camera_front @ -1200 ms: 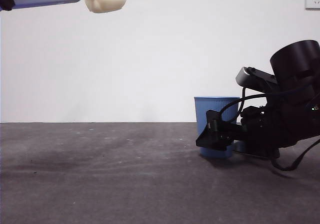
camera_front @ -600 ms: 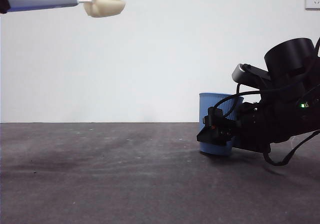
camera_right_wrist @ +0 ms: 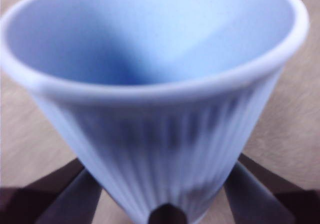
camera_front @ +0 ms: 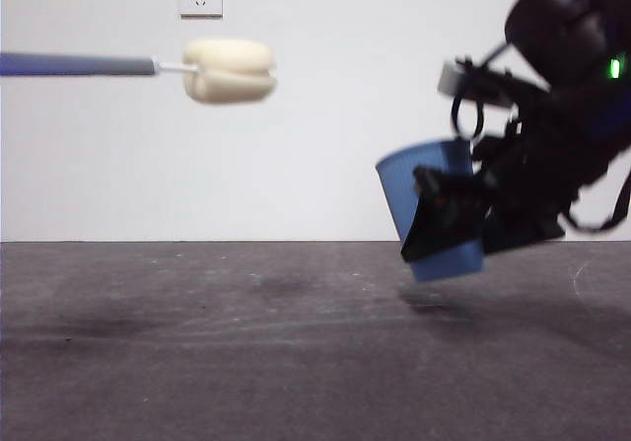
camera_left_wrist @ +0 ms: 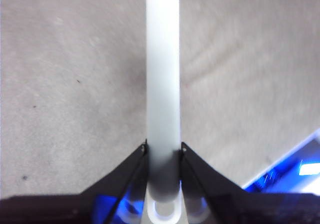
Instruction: Pick up the cup brush,pick up the cup,insert the brush into the cup,clean the cup,put the cup brush back,put the cup back to the fixed position on the table
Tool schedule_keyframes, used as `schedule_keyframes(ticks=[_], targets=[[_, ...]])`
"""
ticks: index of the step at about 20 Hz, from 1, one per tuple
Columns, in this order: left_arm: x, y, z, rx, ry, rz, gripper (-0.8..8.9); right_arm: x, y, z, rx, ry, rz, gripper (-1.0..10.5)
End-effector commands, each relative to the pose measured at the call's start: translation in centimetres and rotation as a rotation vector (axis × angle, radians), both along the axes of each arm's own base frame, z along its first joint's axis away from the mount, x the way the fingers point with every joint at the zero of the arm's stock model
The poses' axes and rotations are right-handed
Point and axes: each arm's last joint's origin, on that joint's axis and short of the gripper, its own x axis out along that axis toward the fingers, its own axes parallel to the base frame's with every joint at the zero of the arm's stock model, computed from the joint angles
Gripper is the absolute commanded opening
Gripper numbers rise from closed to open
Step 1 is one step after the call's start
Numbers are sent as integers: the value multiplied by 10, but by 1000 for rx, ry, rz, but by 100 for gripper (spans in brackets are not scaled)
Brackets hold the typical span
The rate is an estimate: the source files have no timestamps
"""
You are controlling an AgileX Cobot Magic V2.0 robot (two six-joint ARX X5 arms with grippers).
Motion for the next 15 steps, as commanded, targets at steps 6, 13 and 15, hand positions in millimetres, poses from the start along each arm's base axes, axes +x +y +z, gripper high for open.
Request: schedule_keyframes(ticks=[6, 13, 15], targets=[[9, -8, -9, 91, 25, -203, -13, -18, 4, 39, -523, 75, 170, -17], [16, -23, -20, 115, 100, -327, -12, -18, 22, 74, -869, -92, 337, -17], [17, -28, -22, 122, 107, -346, -12, -22, 26, 74, -951, -112, 421, -17]])
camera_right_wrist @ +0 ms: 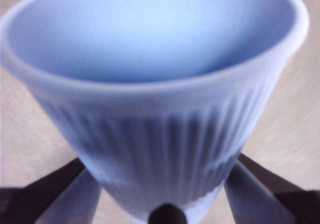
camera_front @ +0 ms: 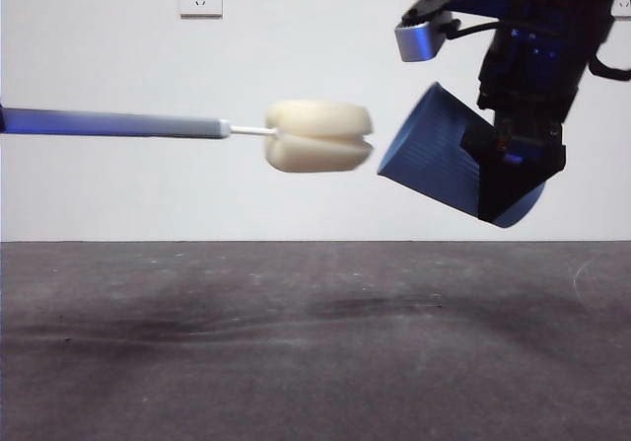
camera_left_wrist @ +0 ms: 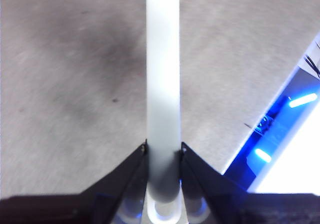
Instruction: Pick up the cup brush,pick up the cup,insert the brush into the cup,clean the cup,put the cup brush back,put the cup back to the fixed position on the table
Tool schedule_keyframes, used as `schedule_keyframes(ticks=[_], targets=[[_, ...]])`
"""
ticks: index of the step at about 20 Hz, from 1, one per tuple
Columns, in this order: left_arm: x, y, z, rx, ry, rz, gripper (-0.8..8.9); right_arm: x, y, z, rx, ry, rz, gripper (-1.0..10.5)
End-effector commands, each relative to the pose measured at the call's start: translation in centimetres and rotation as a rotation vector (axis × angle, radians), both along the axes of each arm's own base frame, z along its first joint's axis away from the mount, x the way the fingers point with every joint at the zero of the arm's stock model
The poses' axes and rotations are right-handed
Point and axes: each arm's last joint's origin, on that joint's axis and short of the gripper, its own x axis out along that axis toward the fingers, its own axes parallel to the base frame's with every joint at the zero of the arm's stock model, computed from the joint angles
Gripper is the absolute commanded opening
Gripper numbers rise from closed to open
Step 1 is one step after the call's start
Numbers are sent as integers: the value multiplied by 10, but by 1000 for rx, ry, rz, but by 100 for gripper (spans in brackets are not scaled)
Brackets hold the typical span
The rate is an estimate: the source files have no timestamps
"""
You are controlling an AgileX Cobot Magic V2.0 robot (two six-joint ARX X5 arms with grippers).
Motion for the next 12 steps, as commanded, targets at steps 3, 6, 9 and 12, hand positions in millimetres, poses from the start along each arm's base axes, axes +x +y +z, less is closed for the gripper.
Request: schedule_keyframes(ticks=[3, 6, 9, 12], targets=[[-2, -4, -4, 14, 11, -47, -13, -11, 4, -4, -206, 35, 155, -17], [-4, -7, -5, 32, 21, -91, -12, -15, 8, -4, -255, 22, 200, -17], [-6, -12, -8, 48, 41, -123, -13, -17, 12, -5, -273, 23, 238, -17], [-5, -20, -12, 59, 53, -149, -12, -21, 18, -7, -295, 26, 284, -17]])
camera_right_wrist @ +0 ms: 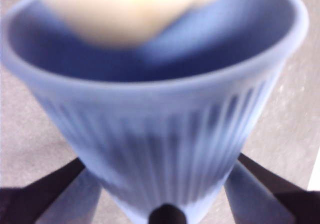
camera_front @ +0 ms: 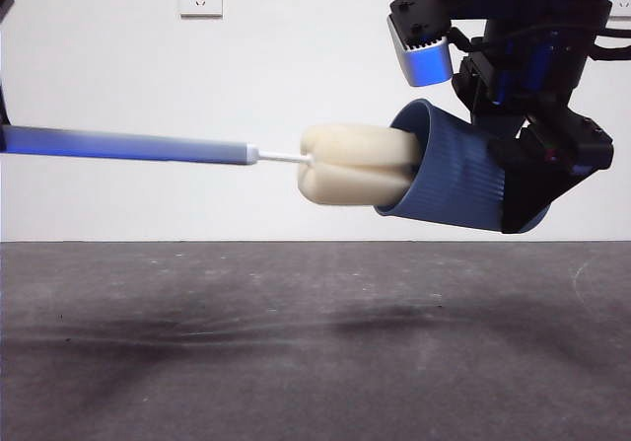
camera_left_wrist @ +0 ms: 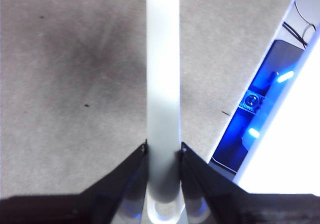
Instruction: Pick up the cup brush,pick up the cup,insert the brush into the cup,clean the cup,put the cup brush back,put the cup back to the fixed position on the table
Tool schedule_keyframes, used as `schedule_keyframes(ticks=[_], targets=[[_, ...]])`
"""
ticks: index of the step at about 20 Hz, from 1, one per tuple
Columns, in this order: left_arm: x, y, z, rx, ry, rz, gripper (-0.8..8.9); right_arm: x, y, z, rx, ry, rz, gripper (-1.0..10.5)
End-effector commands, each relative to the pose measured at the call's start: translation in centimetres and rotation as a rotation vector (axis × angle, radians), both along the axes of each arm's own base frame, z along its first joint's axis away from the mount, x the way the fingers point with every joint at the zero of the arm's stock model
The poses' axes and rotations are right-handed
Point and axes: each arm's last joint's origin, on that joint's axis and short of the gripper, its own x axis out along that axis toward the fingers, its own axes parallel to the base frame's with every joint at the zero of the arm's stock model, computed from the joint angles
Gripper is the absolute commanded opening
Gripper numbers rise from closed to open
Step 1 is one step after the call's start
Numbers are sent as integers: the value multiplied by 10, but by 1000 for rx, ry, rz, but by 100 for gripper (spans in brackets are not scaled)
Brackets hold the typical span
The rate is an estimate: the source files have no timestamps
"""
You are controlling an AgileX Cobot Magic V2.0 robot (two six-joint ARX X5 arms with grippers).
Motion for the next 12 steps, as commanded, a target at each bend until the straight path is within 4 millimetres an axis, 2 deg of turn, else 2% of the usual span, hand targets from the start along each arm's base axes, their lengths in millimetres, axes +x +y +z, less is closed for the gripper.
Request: schedule_keyframes(ticks=[1, 6, 12], targets=[[2, -7, -6, 11, 13, -29, -13, -2, 5, -4, -24, 9, 38, -17], [12, -24, -19, 30, 35, -60, -13, -11, 20, -15, -62, 51, 102, -17], [19, -34, -22, -25, 14, -65, -13, -22, 39, -27, -91, 84, 176, -17]])
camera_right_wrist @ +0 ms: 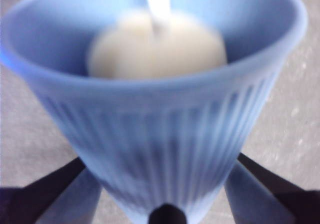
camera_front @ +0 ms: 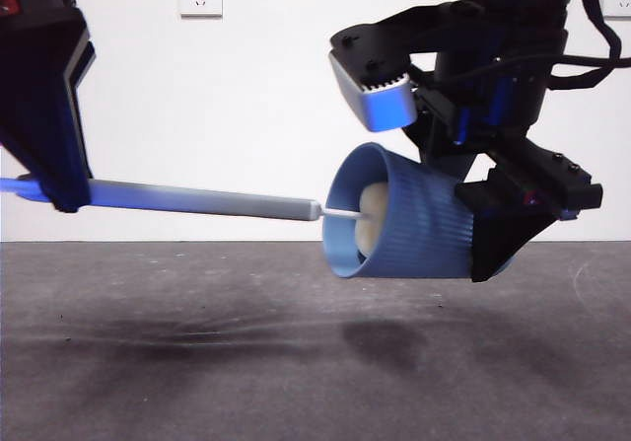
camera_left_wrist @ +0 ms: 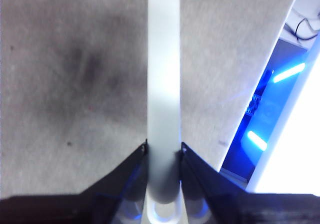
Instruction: Pick up the cup brush,pick up the cup,insert the brush into the cup,clean the cup,put the cup brush back,put the cup back to the fixed position on the table
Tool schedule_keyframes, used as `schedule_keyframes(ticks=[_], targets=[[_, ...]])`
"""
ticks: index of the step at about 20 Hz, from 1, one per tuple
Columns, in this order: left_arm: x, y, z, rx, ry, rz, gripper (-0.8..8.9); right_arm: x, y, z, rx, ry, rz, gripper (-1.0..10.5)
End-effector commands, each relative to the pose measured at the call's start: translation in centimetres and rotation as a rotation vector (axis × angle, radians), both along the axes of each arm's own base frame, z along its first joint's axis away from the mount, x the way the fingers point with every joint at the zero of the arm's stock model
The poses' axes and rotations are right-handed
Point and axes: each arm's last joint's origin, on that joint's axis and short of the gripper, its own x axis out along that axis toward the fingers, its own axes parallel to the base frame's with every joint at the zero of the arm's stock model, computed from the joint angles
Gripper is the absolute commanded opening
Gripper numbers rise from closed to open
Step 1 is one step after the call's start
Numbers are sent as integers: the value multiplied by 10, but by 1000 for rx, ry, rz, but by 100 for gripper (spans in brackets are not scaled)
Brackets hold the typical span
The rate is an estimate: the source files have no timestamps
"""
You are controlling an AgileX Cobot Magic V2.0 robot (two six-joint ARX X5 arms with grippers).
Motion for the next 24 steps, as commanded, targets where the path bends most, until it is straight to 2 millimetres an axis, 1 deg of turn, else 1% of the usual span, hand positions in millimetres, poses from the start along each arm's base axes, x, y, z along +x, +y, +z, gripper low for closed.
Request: schedule_keyframes(ticks=[1, 5, 7, 11, 18, 21, 24], targets=[[2, -3, -1, -41, 0, 4, -13, -5, 6, -2, 6, 4, 30, -17], [4, -8, 1, -120, 5, 14, -13, -12, 14, -2, 22, -6, 58, -17], [2, -4, -1, -78, 18, 46, -13, -13, 15, -2, 13, -12, 58, -17], [-5, 9, -1, 63, 20, 101, -12, -15, 11, -3, -28, -12, 18, -17], [-32, 37, 18, 65, 26, 125, -13, -15, 10, -3, -30, -13, 11, -17], [-32, 37, 19, 48, 19, 122, -13, -15, 11, -3, -22, -15, 12, -17], [-26, 29, 20, -20, 3, 107, -13, -16, 13, -3, -14, -19, 20, -17]])
